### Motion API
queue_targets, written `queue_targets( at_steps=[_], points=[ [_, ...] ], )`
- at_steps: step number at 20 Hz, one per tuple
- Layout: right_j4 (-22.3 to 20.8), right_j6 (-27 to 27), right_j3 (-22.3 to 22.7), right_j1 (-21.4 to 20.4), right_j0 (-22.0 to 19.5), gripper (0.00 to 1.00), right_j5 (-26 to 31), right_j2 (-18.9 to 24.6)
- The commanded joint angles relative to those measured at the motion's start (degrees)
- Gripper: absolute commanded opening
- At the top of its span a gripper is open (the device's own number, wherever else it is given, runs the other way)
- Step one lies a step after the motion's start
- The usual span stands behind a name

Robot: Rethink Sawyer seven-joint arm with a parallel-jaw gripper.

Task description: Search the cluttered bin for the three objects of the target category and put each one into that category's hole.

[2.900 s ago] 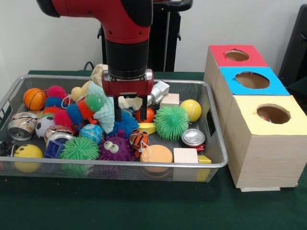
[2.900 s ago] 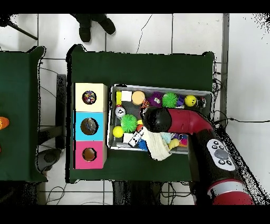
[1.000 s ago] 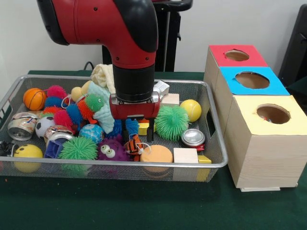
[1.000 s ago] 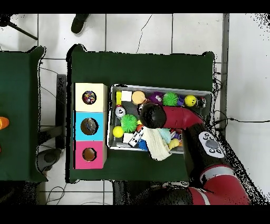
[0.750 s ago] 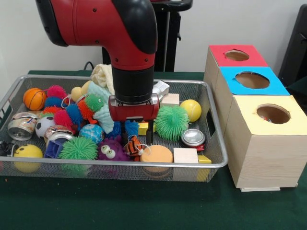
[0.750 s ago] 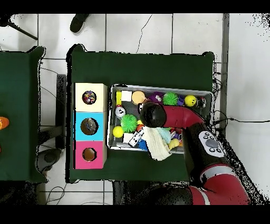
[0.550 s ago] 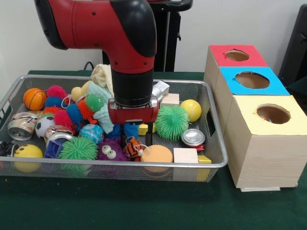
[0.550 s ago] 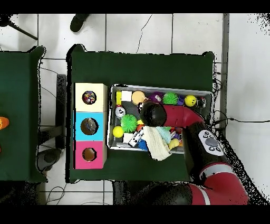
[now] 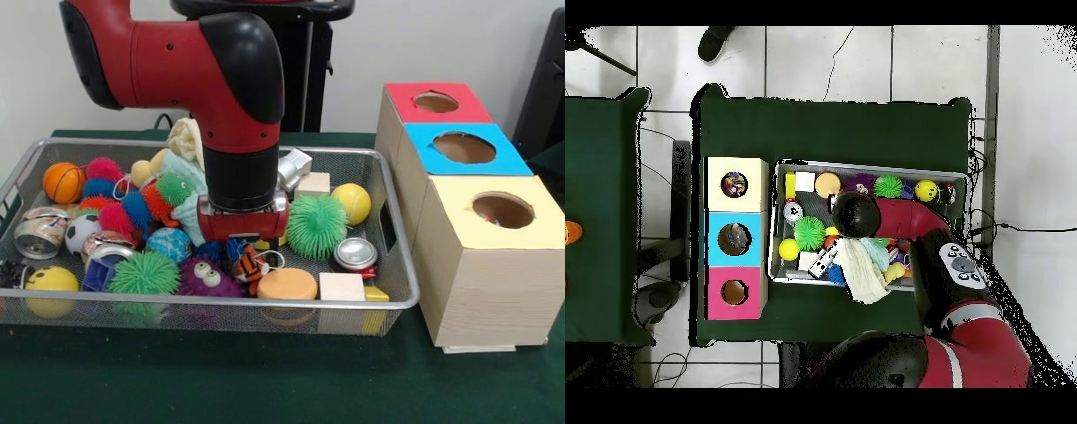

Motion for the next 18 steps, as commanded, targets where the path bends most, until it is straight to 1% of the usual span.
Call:
queue_targets(
  at_steps=[1,2,5,11,14,16,18],
  points=[
    [-1.7,4.0,-5.5,4.4,-0.4,1.0,-3.1,0.1],
    [-1.7,4.4,-5.4,4.3,-0.2,0.0,-3.1,-0.2],
    [-1.9,5.1,-5.9,4.3,0.8,0.0,-3.0,-1.4],
    [-1.1,3.4,-6.7,4.8,0.3,0.0,0.3,-0.3],
    [-1.0,3.5,-6.6,4.4,0.3,0.0,0.3,-0.4],
    [-0.7,3.6,-5.7,3.7,0.1,0.0,0.6,-0.1],
    [-0.1,5.1,-2.3,0.6,0.5,0.0,0.9,-0.7]
  ],
)
